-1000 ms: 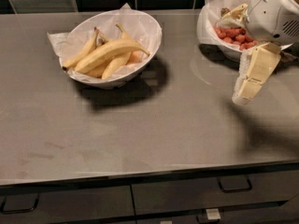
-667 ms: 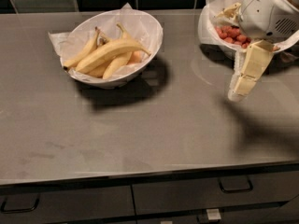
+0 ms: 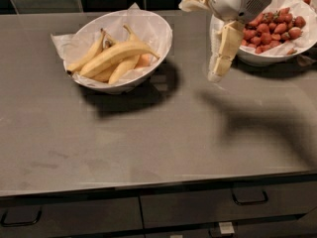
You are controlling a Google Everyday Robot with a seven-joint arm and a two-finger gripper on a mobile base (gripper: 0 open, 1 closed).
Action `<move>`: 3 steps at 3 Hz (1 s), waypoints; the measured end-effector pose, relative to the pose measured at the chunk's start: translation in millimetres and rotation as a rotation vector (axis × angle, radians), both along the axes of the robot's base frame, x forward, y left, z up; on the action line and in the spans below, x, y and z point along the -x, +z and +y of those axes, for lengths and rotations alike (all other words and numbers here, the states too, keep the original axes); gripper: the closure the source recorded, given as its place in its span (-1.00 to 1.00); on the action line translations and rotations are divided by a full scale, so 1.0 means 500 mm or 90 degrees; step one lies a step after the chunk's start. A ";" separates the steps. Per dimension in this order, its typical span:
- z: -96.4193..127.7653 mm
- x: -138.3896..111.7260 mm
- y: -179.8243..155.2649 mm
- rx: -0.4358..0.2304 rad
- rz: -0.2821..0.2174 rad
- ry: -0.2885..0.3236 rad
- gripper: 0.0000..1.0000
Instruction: Pick banana from white bowl
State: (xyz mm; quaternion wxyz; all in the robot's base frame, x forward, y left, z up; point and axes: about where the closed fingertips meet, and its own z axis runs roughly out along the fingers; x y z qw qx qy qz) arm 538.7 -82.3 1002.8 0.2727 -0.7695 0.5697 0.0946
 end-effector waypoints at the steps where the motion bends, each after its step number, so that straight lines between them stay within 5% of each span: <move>1: 0.005 -0.008 0.007 -0.006 -0.010 -0.002 -1.00; 2: 0.013 -0.015 0.005 -0.023 -0.013 -0.002 -1.00; 3: 0.066 -0.050 0.001 -0.037 -0.013 0.041 -1.00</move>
Offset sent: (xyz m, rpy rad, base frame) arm 0.0067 0.0050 0.0009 0.0610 -0.0104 -0.0033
